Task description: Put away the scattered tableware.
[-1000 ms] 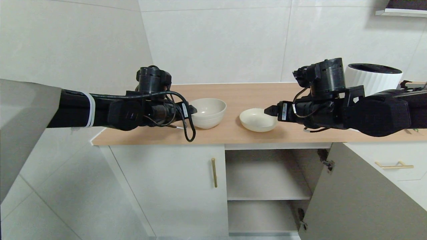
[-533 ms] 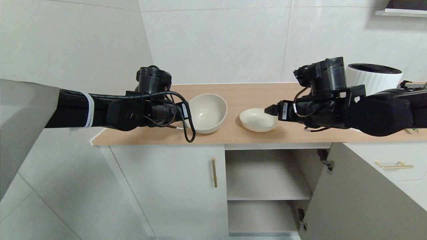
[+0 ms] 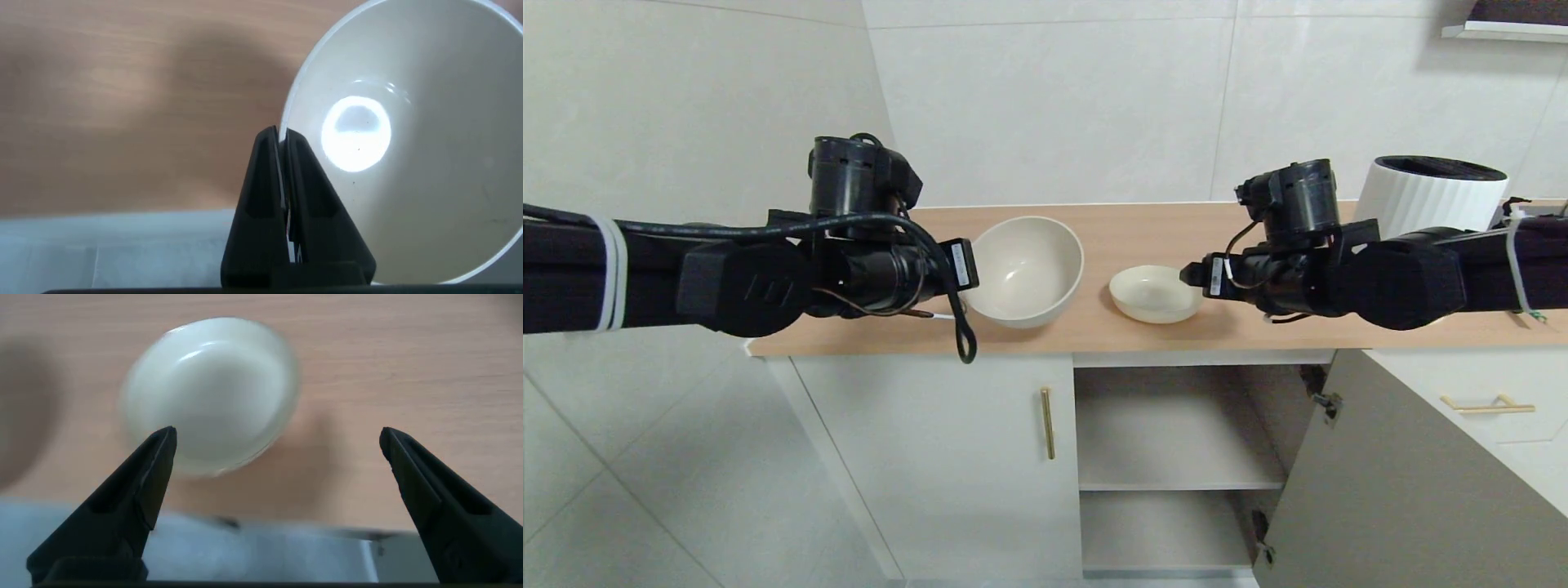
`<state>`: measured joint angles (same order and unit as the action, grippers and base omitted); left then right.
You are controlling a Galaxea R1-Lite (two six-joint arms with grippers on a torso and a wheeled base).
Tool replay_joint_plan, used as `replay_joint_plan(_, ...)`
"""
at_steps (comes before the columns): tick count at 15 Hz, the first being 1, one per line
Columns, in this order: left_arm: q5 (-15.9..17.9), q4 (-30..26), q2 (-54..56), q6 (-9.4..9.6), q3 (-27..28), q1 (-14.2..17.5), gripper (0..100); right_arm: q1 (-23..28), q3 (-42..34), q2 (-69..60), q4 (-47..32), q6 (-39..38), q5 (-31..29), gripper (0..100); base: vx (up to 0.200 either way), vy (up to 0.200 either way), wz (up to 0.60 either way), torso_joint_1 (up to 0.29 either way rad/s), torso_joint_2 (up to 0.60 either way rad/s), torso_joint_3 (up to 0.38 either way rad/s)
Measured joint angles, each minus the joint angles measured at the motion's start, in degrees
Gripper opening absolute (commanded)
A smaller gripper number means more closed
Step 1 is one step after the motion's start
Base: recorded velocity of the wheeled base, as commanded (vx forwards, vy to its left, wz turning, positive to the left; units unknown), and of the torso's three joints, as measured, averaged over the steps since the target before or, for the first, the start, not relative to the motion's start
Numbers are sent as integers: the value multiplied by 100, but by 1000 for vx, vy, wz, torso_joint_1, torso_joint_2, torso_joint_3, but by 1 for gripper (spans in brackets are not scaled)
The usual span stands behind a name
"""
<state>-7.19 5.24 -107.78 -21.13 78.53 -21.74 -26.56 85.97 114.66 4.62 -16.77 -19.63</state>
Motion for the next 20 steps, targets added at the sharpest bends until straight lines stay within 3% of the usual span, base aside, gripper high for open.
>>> replay_joint_plan(3,0,173,268,20,-257,-63,0,5,334,446,22,-13,-216,100,0,0,0,0,0,0)
replay_joint_plan(10,9,226,334,30,-304,-83,0,27,577,890,57,-52,-279,100,0,0,0,0,0,0)
replay_joint_plan(11,5,228,334,30,-304,-78,0,38,588,907,63,-62,-282,0,0,0,0,0,0,0)
replay_joint_plan(20,-6,236,356,2,-306,-83,0,49,614,890,46,-238,-256,0,0,0,0,0,0,0)
